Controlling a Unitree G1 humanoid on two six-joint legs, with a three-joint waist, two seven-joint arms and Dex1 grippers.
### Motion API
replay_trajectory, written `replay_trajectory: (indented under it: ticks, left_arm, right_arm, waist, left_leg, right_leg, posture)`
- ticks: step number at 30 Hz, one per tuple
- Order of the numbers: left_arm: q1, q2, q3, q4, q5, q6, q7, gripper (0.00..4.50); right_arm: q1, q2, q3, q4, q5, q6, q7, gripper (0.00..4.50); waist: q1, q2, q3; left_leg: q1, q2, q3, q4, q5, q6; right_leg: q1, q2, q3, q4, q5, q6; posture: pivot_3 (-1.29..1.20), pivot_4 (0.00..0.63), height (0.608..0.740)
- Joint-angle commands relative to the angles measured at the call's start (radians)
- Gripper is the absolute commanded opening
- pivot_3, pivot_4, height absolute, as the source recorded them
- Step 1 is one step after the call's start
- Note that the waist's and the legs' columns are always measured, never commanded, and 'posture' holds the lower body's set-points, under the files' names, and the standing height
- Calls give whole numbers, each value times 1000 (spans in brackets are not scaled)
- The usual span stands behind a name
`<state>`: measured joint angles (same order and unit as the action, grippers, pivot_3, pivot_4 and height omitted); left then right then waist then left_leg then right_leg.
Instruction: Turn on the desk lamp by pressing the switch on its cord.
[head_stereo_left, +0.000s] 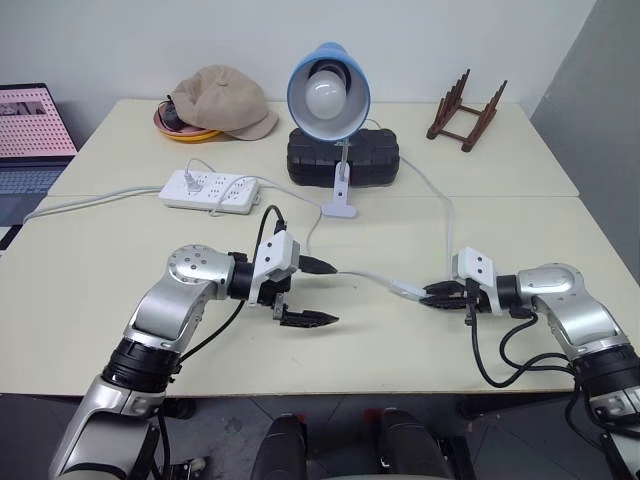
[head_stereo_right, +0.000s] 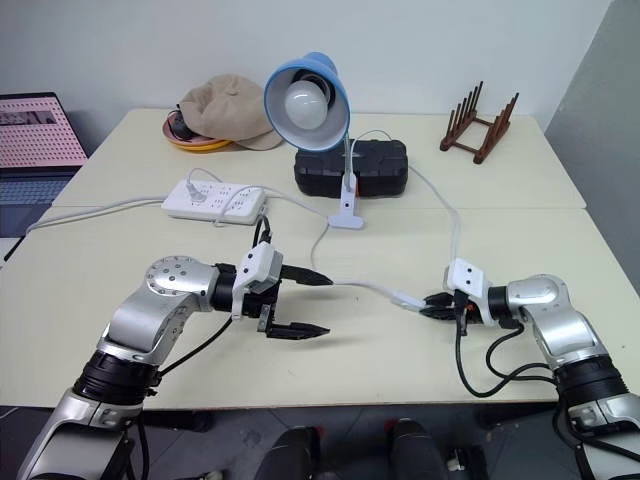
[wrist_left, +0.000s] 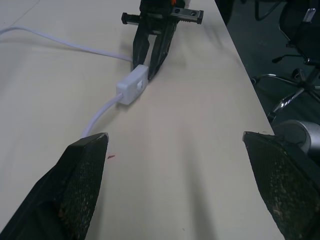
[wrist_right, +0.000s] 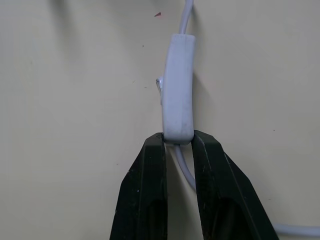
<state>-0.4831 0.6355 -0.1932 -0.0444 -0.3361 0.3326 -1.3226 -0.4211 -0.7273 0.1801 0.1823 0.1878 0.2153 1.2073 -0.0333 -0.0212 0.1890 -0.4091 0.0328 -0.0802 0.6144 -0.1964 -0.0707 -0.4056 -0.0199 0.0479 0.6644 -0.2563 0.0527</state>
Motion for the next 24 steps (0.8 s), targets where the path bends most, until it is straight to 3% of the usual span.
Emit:
replay_trajectory:
  ticks: [1,6,12,19,24]
  left_arm:
    - [16,16,21,-65,-52,82,12,4500]
    - [53,-1,106,-123,-267,426,92,4500]
    - [13,-134,227,-100,-491,722,283,4500]
    - [-48,-276,298,-73,-671,899,417,4500]
    - [-62,-281,269,-74,-708,943,419,4500]
  right_arm:
    - [-11,31,-80,-74,107,131,-31,369]
    - [-15,92,-218,-222,359,481,-127,369]
    - [-14,106,-336,-357,667,839,-189,369]
    - [-10,114,-386,-406,829,987,-258,369]
    - [-1,99,-397,-433,892,1027,-280,369]
  waist:
    - [0,0,0]
    - [-1,0,0]
    - [3,0,0]
    - [1,0,0]
    - [-2,0,0]
  left_leg:
    - [0,0,0,0,0,0]
    - [0,0,0,0,0,0]
    - [0,0,-2,1,0,0]
    - [-1,0,-2,6,0,0]
    - [-1,0,-2,6,0,0]
  right_leg:
    - [0,0,0,0,0,0]
    - [0,0,0,1,0,0]
    - [1,0,-1,1,0,0]
    - [2,0,-1,1,1,1]
    - [2,0,-1,2,1,1]
  posture:
    - [0,150,740]
    - [0,150,740]
    - [0,150,740]
    - [0,150,740]
    - [0,150,740]
